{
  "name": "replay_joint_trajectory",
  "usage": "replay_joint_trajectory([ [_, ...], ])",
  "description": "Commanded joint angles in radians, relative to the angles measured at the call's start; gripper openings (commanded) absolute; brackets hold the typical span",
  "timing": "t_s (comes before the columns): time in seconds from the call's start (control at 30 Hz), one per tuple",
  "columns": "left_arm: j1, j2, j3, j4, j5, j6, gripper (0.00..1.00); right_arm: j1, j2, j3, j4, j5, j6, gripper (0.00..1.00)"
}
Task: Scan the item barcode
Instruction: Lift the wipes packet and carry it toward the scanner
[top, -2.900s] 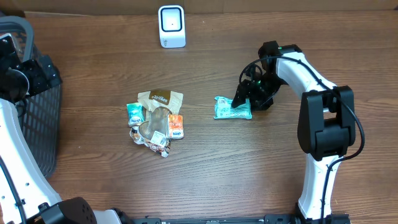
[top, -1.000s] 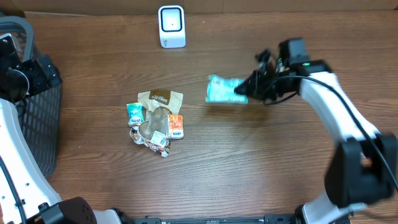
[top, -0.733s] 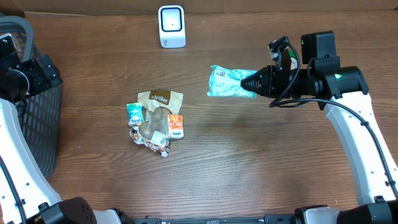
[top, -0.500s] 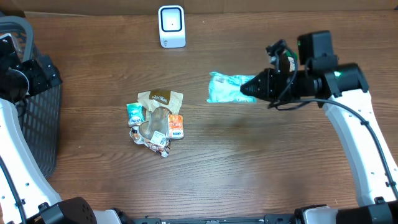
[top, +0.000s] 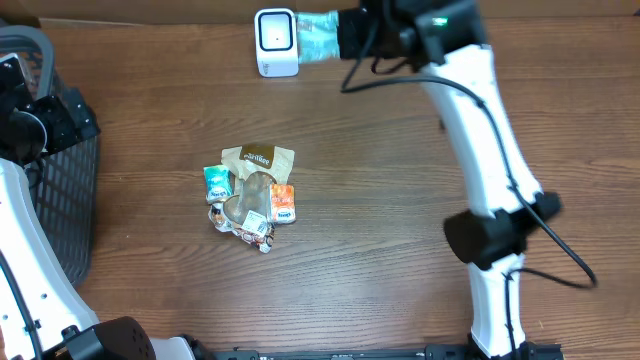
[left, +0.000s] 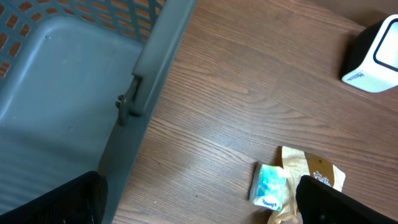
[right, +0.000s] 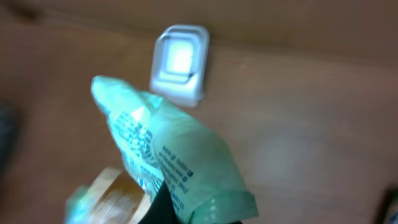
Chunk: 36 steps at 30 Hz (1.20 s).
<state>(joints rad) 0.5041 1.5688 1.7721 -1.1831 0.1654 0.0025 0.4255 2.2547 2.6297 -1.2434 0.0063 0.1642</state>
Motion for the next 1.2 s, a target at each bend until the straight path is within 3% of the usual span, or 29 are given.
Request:
replay_joint_trajectory([
  [0.0, 0.000, -0.005, 0.020, 0.002, 0.011, -0.009, 1.00, 0.040, 0.098, 0.018, 0.145, 0.382, -0.084, 0.04],
  [0.1, 0.000, -0.005, 0.020, 0.002, 0.011, -0.009, 1.00, 0.066, 0.172, 0.005, 0.345, 0.545, -0.181, 0.04],
  [0.27, 0.000, -0.005, 0.020, 0.002, 0.011, -0.009, 1.00, 0.094, 0.261, -0.011, 0.669, 0.565, -0.483, 0.04],
  [0.5, 0.000, -0.005, 0.020, 0.002, 0.011, -0.009, 0.99, 0.126, 0.373, -0.011, 0.877, 0.557, -0.900, 0.04],
  [0.67, 0.000, -0.005, 0.020, 0.002, 0.011, -0.009, 1.00, 0.146, 0.421, -0.011, 0.883, 0.558, -0.948, 0.04],
  [0.9, 0.000, -0.005, 0.020, 0.002, 0.011, -0.009, 1.00, 0.155, 0.430, -0.011, 0.876, 0.554, -1.121, 0.08],
  [1.17, 0.000, -0.005, 0.020, 0.002, 0.011, -0.009, 0.99, 0.155, 0.431, -0.011, 0.940, 0.550, -1.089, 0.04],
])
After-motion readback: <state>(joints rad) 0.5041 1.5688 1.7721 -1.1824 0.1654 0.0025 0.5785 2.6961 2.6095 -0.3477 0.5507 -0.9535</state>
